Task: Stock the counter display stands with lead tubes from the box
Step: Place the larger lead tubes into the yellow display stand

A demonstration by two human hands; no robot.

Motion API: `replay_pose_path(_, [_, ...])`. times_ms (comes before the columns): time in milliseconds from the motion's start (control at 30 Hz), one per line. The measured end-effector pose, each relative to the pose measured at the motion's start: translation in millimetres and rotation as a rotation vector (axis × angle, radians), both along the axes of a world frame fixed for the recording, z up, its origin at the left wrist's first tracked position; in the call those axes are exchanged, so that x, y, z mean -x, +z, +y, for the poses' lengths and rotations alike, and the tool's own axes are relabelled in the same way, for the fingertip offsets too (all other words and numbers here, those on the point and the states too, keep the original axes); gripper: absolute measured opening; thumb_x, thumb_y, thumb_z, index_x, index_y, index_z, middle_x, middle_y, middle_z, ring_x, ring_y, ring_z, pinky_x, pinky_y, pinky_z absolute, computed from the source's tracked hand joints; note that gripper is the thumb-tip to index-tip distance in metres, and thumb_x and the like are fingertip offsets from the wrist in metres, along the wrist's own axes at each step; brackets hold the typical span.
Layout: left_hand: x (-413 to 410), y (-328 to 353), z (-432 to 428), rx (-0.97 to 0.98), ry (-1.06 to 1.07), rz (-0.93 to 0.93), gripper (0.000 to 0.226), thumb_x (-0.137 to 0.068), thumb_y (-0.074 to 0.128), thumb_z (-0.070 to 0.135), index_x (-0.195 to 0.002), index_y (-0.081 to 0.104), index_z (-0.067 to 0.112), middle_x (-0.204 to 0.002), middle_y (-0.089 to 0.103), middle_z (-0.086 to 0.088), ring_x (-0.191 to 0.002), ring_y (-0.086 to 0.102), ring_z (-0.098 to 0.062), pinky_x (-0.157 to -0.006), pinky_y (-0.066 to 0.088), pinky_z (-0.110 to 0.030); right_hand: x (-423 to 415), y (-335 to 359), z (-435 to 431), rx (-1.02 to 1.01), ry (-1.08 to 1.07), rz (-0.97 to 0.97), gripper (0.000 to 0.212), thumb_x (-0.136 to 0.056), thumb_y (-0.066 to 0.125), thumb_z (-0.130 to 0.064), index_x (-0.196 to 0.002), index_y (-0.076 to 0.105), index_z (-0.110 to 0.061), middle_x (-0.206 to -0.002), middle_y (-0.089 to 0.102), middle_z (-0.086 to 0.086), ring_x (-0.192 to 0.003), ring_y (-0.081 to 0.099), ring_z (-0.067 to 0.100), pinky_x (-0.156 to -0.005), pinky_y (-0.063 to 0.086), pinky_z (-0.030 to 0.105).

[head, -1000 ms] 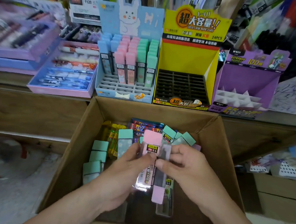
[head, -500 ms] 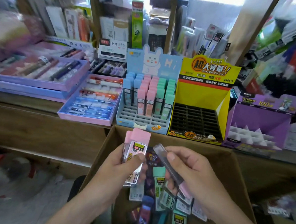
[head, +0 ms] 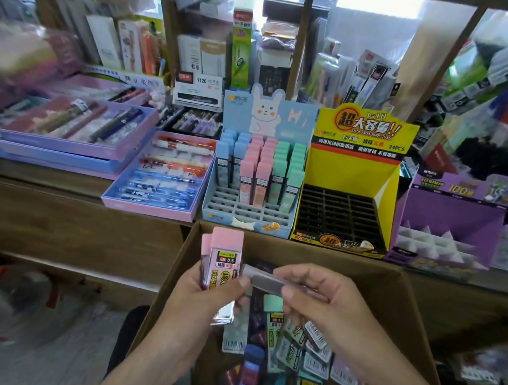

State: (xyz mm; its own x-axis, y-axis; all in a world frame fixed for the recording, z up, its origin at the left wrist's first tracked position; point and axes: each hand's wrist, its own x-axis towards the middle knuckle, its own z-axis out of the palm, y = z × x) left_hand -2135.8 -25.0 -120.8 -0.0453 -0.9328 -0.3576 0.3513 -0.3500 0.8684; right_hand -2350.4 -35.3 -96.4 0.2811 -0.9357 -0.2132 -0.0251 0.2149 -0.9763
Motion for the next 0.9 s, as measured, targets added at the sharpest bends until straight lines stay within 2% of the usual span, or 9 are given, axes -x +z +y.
replay_pose_path(100, [-2.8, -2.8, -0.5, 0.011, 0.053, 0.004, 0.034, -0.074, 0.084, 0.014, -0.106, 0.073, 0.013, -0.082, 0.071, -0.012, -0.068, 0.067, -0.021, -0.060, 0.055, -0.028, 4.4, -1.8, -4.2, -0.128, -0.122, -0.223, 0.022, -0.090, 0.067, -0.020, -0.104, 0.080, -0.010, -0.100, 0.076, 0.022, -0.086, 0.073, 0.028, -0.074, 0.060, 0.028])
replay_pose_path(167, [-3.1, -2.9, -0.3, 0.009, 0.062, 0.030, 0.038, -0.072, 0.085, 0.016, -0.107, 0.072, 0.011, -0.082, 0.070, -0.014, -0.067, 0.067, -0.021, -0.058, 0.056, -0.028, 5.3, -2.8, -5.9, -0.138, -0.157, -0.243, 0.024, -0.091, 0.064, -0.022, -0.103, 0.080, -0.009, -0.104, 0.075, 0.025, -0.094, 0.075, 0.031, -0.079, 0.062, 0.029])
replay_pose_path(267, [-2.7, -1.0, 0.2, -0.001, 0.065, 0.072, 0.046, -0.068, 0.086, 0.022, -0.109, 0.072, 0.007, -0.084, 0.070, -0.017, -0.062, 0.066, -0.020, -0.053, 0.054, -0.026, 6.0, -4.1, -5.9, -0.035, -0.134, -0.080, 0.020, -0.095, 0.064, -0.014, -0.104, 0.081, -0.017, -0.105, 0.078, 0.015, -0.102, 0.075, 0.027, -0.090, 0.060, 0.033])
replay_pose_path(367, [-6.0, -0.9, -0.7, -0.024, 0.067, 0.107, 0.039, -0.070, 0.087, 0.019, -0.105, 0.074, 0.009, -0.083, 0.070, -0.017, -0.063, 0.066, -0.021, -0.053, 0.054, -0.026, 7.7, -5.5, -4.6, 0.076, -0.091, 0.097, 0.029, -0.096, 0.067, -0.006, -0.106, 0.080, -0.029, -0.107, 0.080, 0.003, -0.102, 0.075, 0.019, -0.092, 0.060, 0.034])
replay_pose_path(433, [-8.1, -1.8, -1.1, -0.033, 0.073, 0.098, 0.038, -0.071, 0.088, 0.013, -0.106, 0.074, 0.011, -0.084, 0.071, -0.017, -0.066, 0.068, -0.022, -0.055, 0.055, -0.027, 6.4, -4.9, -4.4, 0.122, -0.139, 0.084, 0.030, -0.089, 0.075, -0.006, -0.106, 0.079, -0.031, -0.107, 0.079, 0.002, -0.101, 0.076, 0.021, -0.092, 0.060, 0.038])
replay_pose_path(567, [-8.9, 0.4, -0.8, -0.011, 0.080, 0.036, 0.037, -0.065, 0.090, 0.014, -0.100, 0.077, 0.017, -0.087, 0.074, -0.018, -0.068, 0.069, -0.024, -0.056, 0.056, -0.029, 3.8, -2.1, -4.8, 0.150, -0.305, -0.066, 0.033, -0.068, 0.086, -0.017, -0.098, 0.076, -0.027, -0.099, 0.080, 0.010, -0.091, 0.078, 0.028, -0.079, 0.064, 0.031])
replay_pose_path(733, [-11.0, 9.0, -2.4, 0.027, 0.058, -0.029, 0.048, -0.058, 0.093, 0.015, -0.102, 0.074, 0.013, -0.087, 0.075, -0.020, -0.068, 0.071, -0.027, -0.056, 0.056, -0.030, 0.2, 1.8, -4.4, 0.186, -0.362, -0.151, 0.028, -0.070, 0.082, -0.004, -0.093, 0.080, -0.020, -0.092, 0.080, 0.015, -0.084, 0.078, 0.031, -0.068, 0.064, 0.028])
replay_pose_path(900, [-13.9, 15.4, -5.2, 0.080, 0.033, -0.084, 0.055, -0.058, 0.092, 0.014, -0.108, 0.069, 0.006, -0.085, 0.075, -0.018, -0.067, 0.071, -0.029, -0.055, 0.056, -0.032, -5.4, 11.1, -10.4, 0.180, -0.330, -0.215, 0.030, -0.078, 0.075, -0.013, -0.107, 0.079, -0.018, -0.097, 0.080, 0.015, -0.085, 0.079, 0.033, -0.068, 0.064, 0.031])
